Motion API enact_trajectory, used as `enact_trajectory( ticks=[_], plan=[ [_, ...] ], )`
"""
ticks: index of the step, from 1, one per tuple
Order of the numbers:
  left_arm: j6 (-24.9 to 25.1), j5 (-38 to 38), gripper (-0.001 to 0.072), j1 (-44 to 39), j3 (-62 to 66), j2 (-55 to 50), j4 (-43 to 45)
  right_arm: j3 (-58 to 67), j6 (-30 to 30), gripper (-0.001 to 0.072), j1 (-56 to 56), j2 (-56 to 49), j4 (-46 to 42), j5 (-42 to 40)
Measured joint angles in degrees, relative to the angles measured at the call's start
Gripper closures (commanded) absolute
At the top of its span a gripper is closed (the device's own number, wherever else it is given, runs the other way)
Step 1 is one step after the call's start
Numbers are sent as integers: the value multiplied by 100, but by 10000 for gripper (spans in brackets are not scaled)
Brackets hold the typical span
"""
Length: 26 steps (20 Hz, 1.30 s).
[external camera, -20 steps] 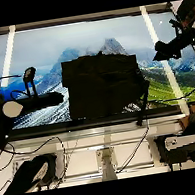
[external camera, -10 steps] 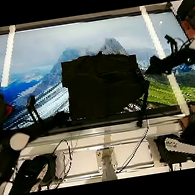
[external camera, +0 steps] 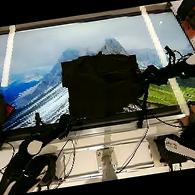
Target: Fold the clothes and pants, and hang the long-sleeved shirts on hangers.
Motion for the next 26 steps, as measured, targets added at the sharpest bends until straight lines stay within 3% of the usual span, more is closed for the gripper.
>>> enact_trajectory(
  ticks=[4,5,8,9,13,14,15,16,17,18,26],
  plan=[
    [-59,916,128,-273,-46,-780,-372,-26,37,188,0,15,20,-59],
    [-76,1222,177,-374,-50,-970,-428,-28,39,188,-2,15,20,-61],
    [-118,1961,182,-592,-46,-1482,-669,-33,44,188,-2,15,83,-76],
    [-120,2184,213,-640,-20,-1641,-741,-33,46,189,-2,15,101,-87],
    [-125,2686,242,-721,166,-2140,-844,-33,52,189,-2,15,136,-98],
    [-122,2789,369,-728,227,-2245,-850,-33,52,190,0,15,138,-107],
    [-122,2848,632,-734,278,-2330,-861,-33,52,237,-2,15,142,-111],
    [-122,2929,697,-739,339,-2391,-861,-33,52,430,-2,15,144,-116],
    [-118,2994,696,-743,404,-2439,-859,-35,52,637,0,15,144,-129],
    [-122,3025,697,-745,468,-2476,-861,-39,52,677,-2,15,142,-170],
    [-122,3167,697,-752,839,-2540,-313,-1320,538,679,-223,839,-109,-1115]
  ],
)
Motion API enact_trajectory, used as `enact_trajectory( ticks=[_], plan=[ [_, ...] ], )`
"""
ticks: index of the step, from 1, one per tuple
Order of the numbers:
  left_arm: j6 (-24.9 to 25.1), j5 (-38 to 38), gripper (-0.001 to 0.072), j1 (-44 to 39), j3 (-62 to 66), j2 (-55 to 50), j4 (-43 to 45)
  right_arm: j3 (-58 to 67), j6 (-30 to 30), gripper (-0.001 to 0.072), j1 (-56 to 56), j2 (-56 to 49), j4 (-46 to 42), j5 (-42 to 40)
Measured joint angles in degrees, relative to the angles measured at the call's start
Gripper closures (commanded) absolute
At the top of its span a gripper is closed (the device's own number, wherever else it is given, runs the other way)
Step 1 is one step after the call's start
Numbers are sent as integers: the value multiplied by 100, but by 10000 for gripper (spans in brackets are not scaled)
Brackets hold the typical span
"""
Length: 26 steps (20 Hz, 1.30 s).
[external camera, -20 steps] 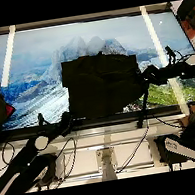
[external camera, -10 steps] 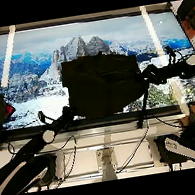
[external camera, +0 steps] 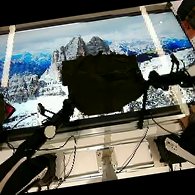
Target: Fold the clothes and pants, and hang the long-sleeved shirts on hangers.
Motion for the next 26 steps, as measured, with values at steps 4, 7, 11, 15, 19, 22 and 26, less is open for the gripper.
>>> enact_trajectory(
  ticks=[4,7,11,15,19,22,26],
  plan=[
    [2,9,697,-4,55,0,162,-1126,1093,572,-256,1036,-118,-1056],
    [0,11,697,-4,70,0,201,-1593,1834,81,-334,1379,-205,-1602],
    [2,11,696,-4,70,-2,223,-1794,2096,183,-367,1316,7,-1335],
    [2,11,696,-4,72,-2,350,-1832,1296,160,-378,1071,868,-1215],
    [2,11,696,-4,72,-2,479,-1818,702,148,-378,739,1440,-1154],
    [2,11,697,-4,72,-2,509,-1814,374,149,-378,426,1679,-1172],
    [2,11,696,-4,72,-2,527,-1808,164,176,-378,-9,1832,-1434]
  ],
)
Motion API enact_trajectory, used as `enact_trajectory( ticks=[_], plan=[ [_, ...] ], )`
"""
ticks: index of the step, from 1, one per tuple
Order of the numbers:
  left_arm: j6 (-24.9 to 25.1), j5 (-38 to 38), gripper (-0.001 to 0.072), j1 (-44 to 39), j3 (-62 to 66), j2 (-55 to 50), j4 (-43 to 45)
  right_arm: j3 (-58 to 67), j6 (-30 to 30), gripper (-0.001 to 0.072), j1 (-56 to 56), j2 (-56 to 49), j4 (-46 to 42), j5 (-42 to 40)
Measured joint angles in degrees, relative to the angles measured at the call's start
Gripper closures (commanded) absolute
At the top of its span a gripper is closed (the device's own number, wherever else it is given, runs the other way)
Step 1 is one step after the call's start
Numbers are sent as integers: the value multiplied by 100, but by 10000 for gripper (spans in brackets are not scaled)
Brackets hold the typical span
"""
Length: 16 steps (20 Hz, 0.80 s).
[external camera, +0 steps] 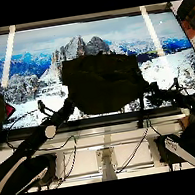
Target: Fold the clothes and pants, and hang the long-sleeved shirts on hangers.
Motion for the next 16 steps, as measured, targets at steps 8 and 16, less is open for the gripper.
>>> enact_trajectory(
  ticks=[8,16],
  plan=[
    [0,0,698,0,0,0,13,7,-452,673,0,-345,238,-481],
    [0,232,704,9,0,503,485,7,-761,681,0,280,216,341]
  ],
)
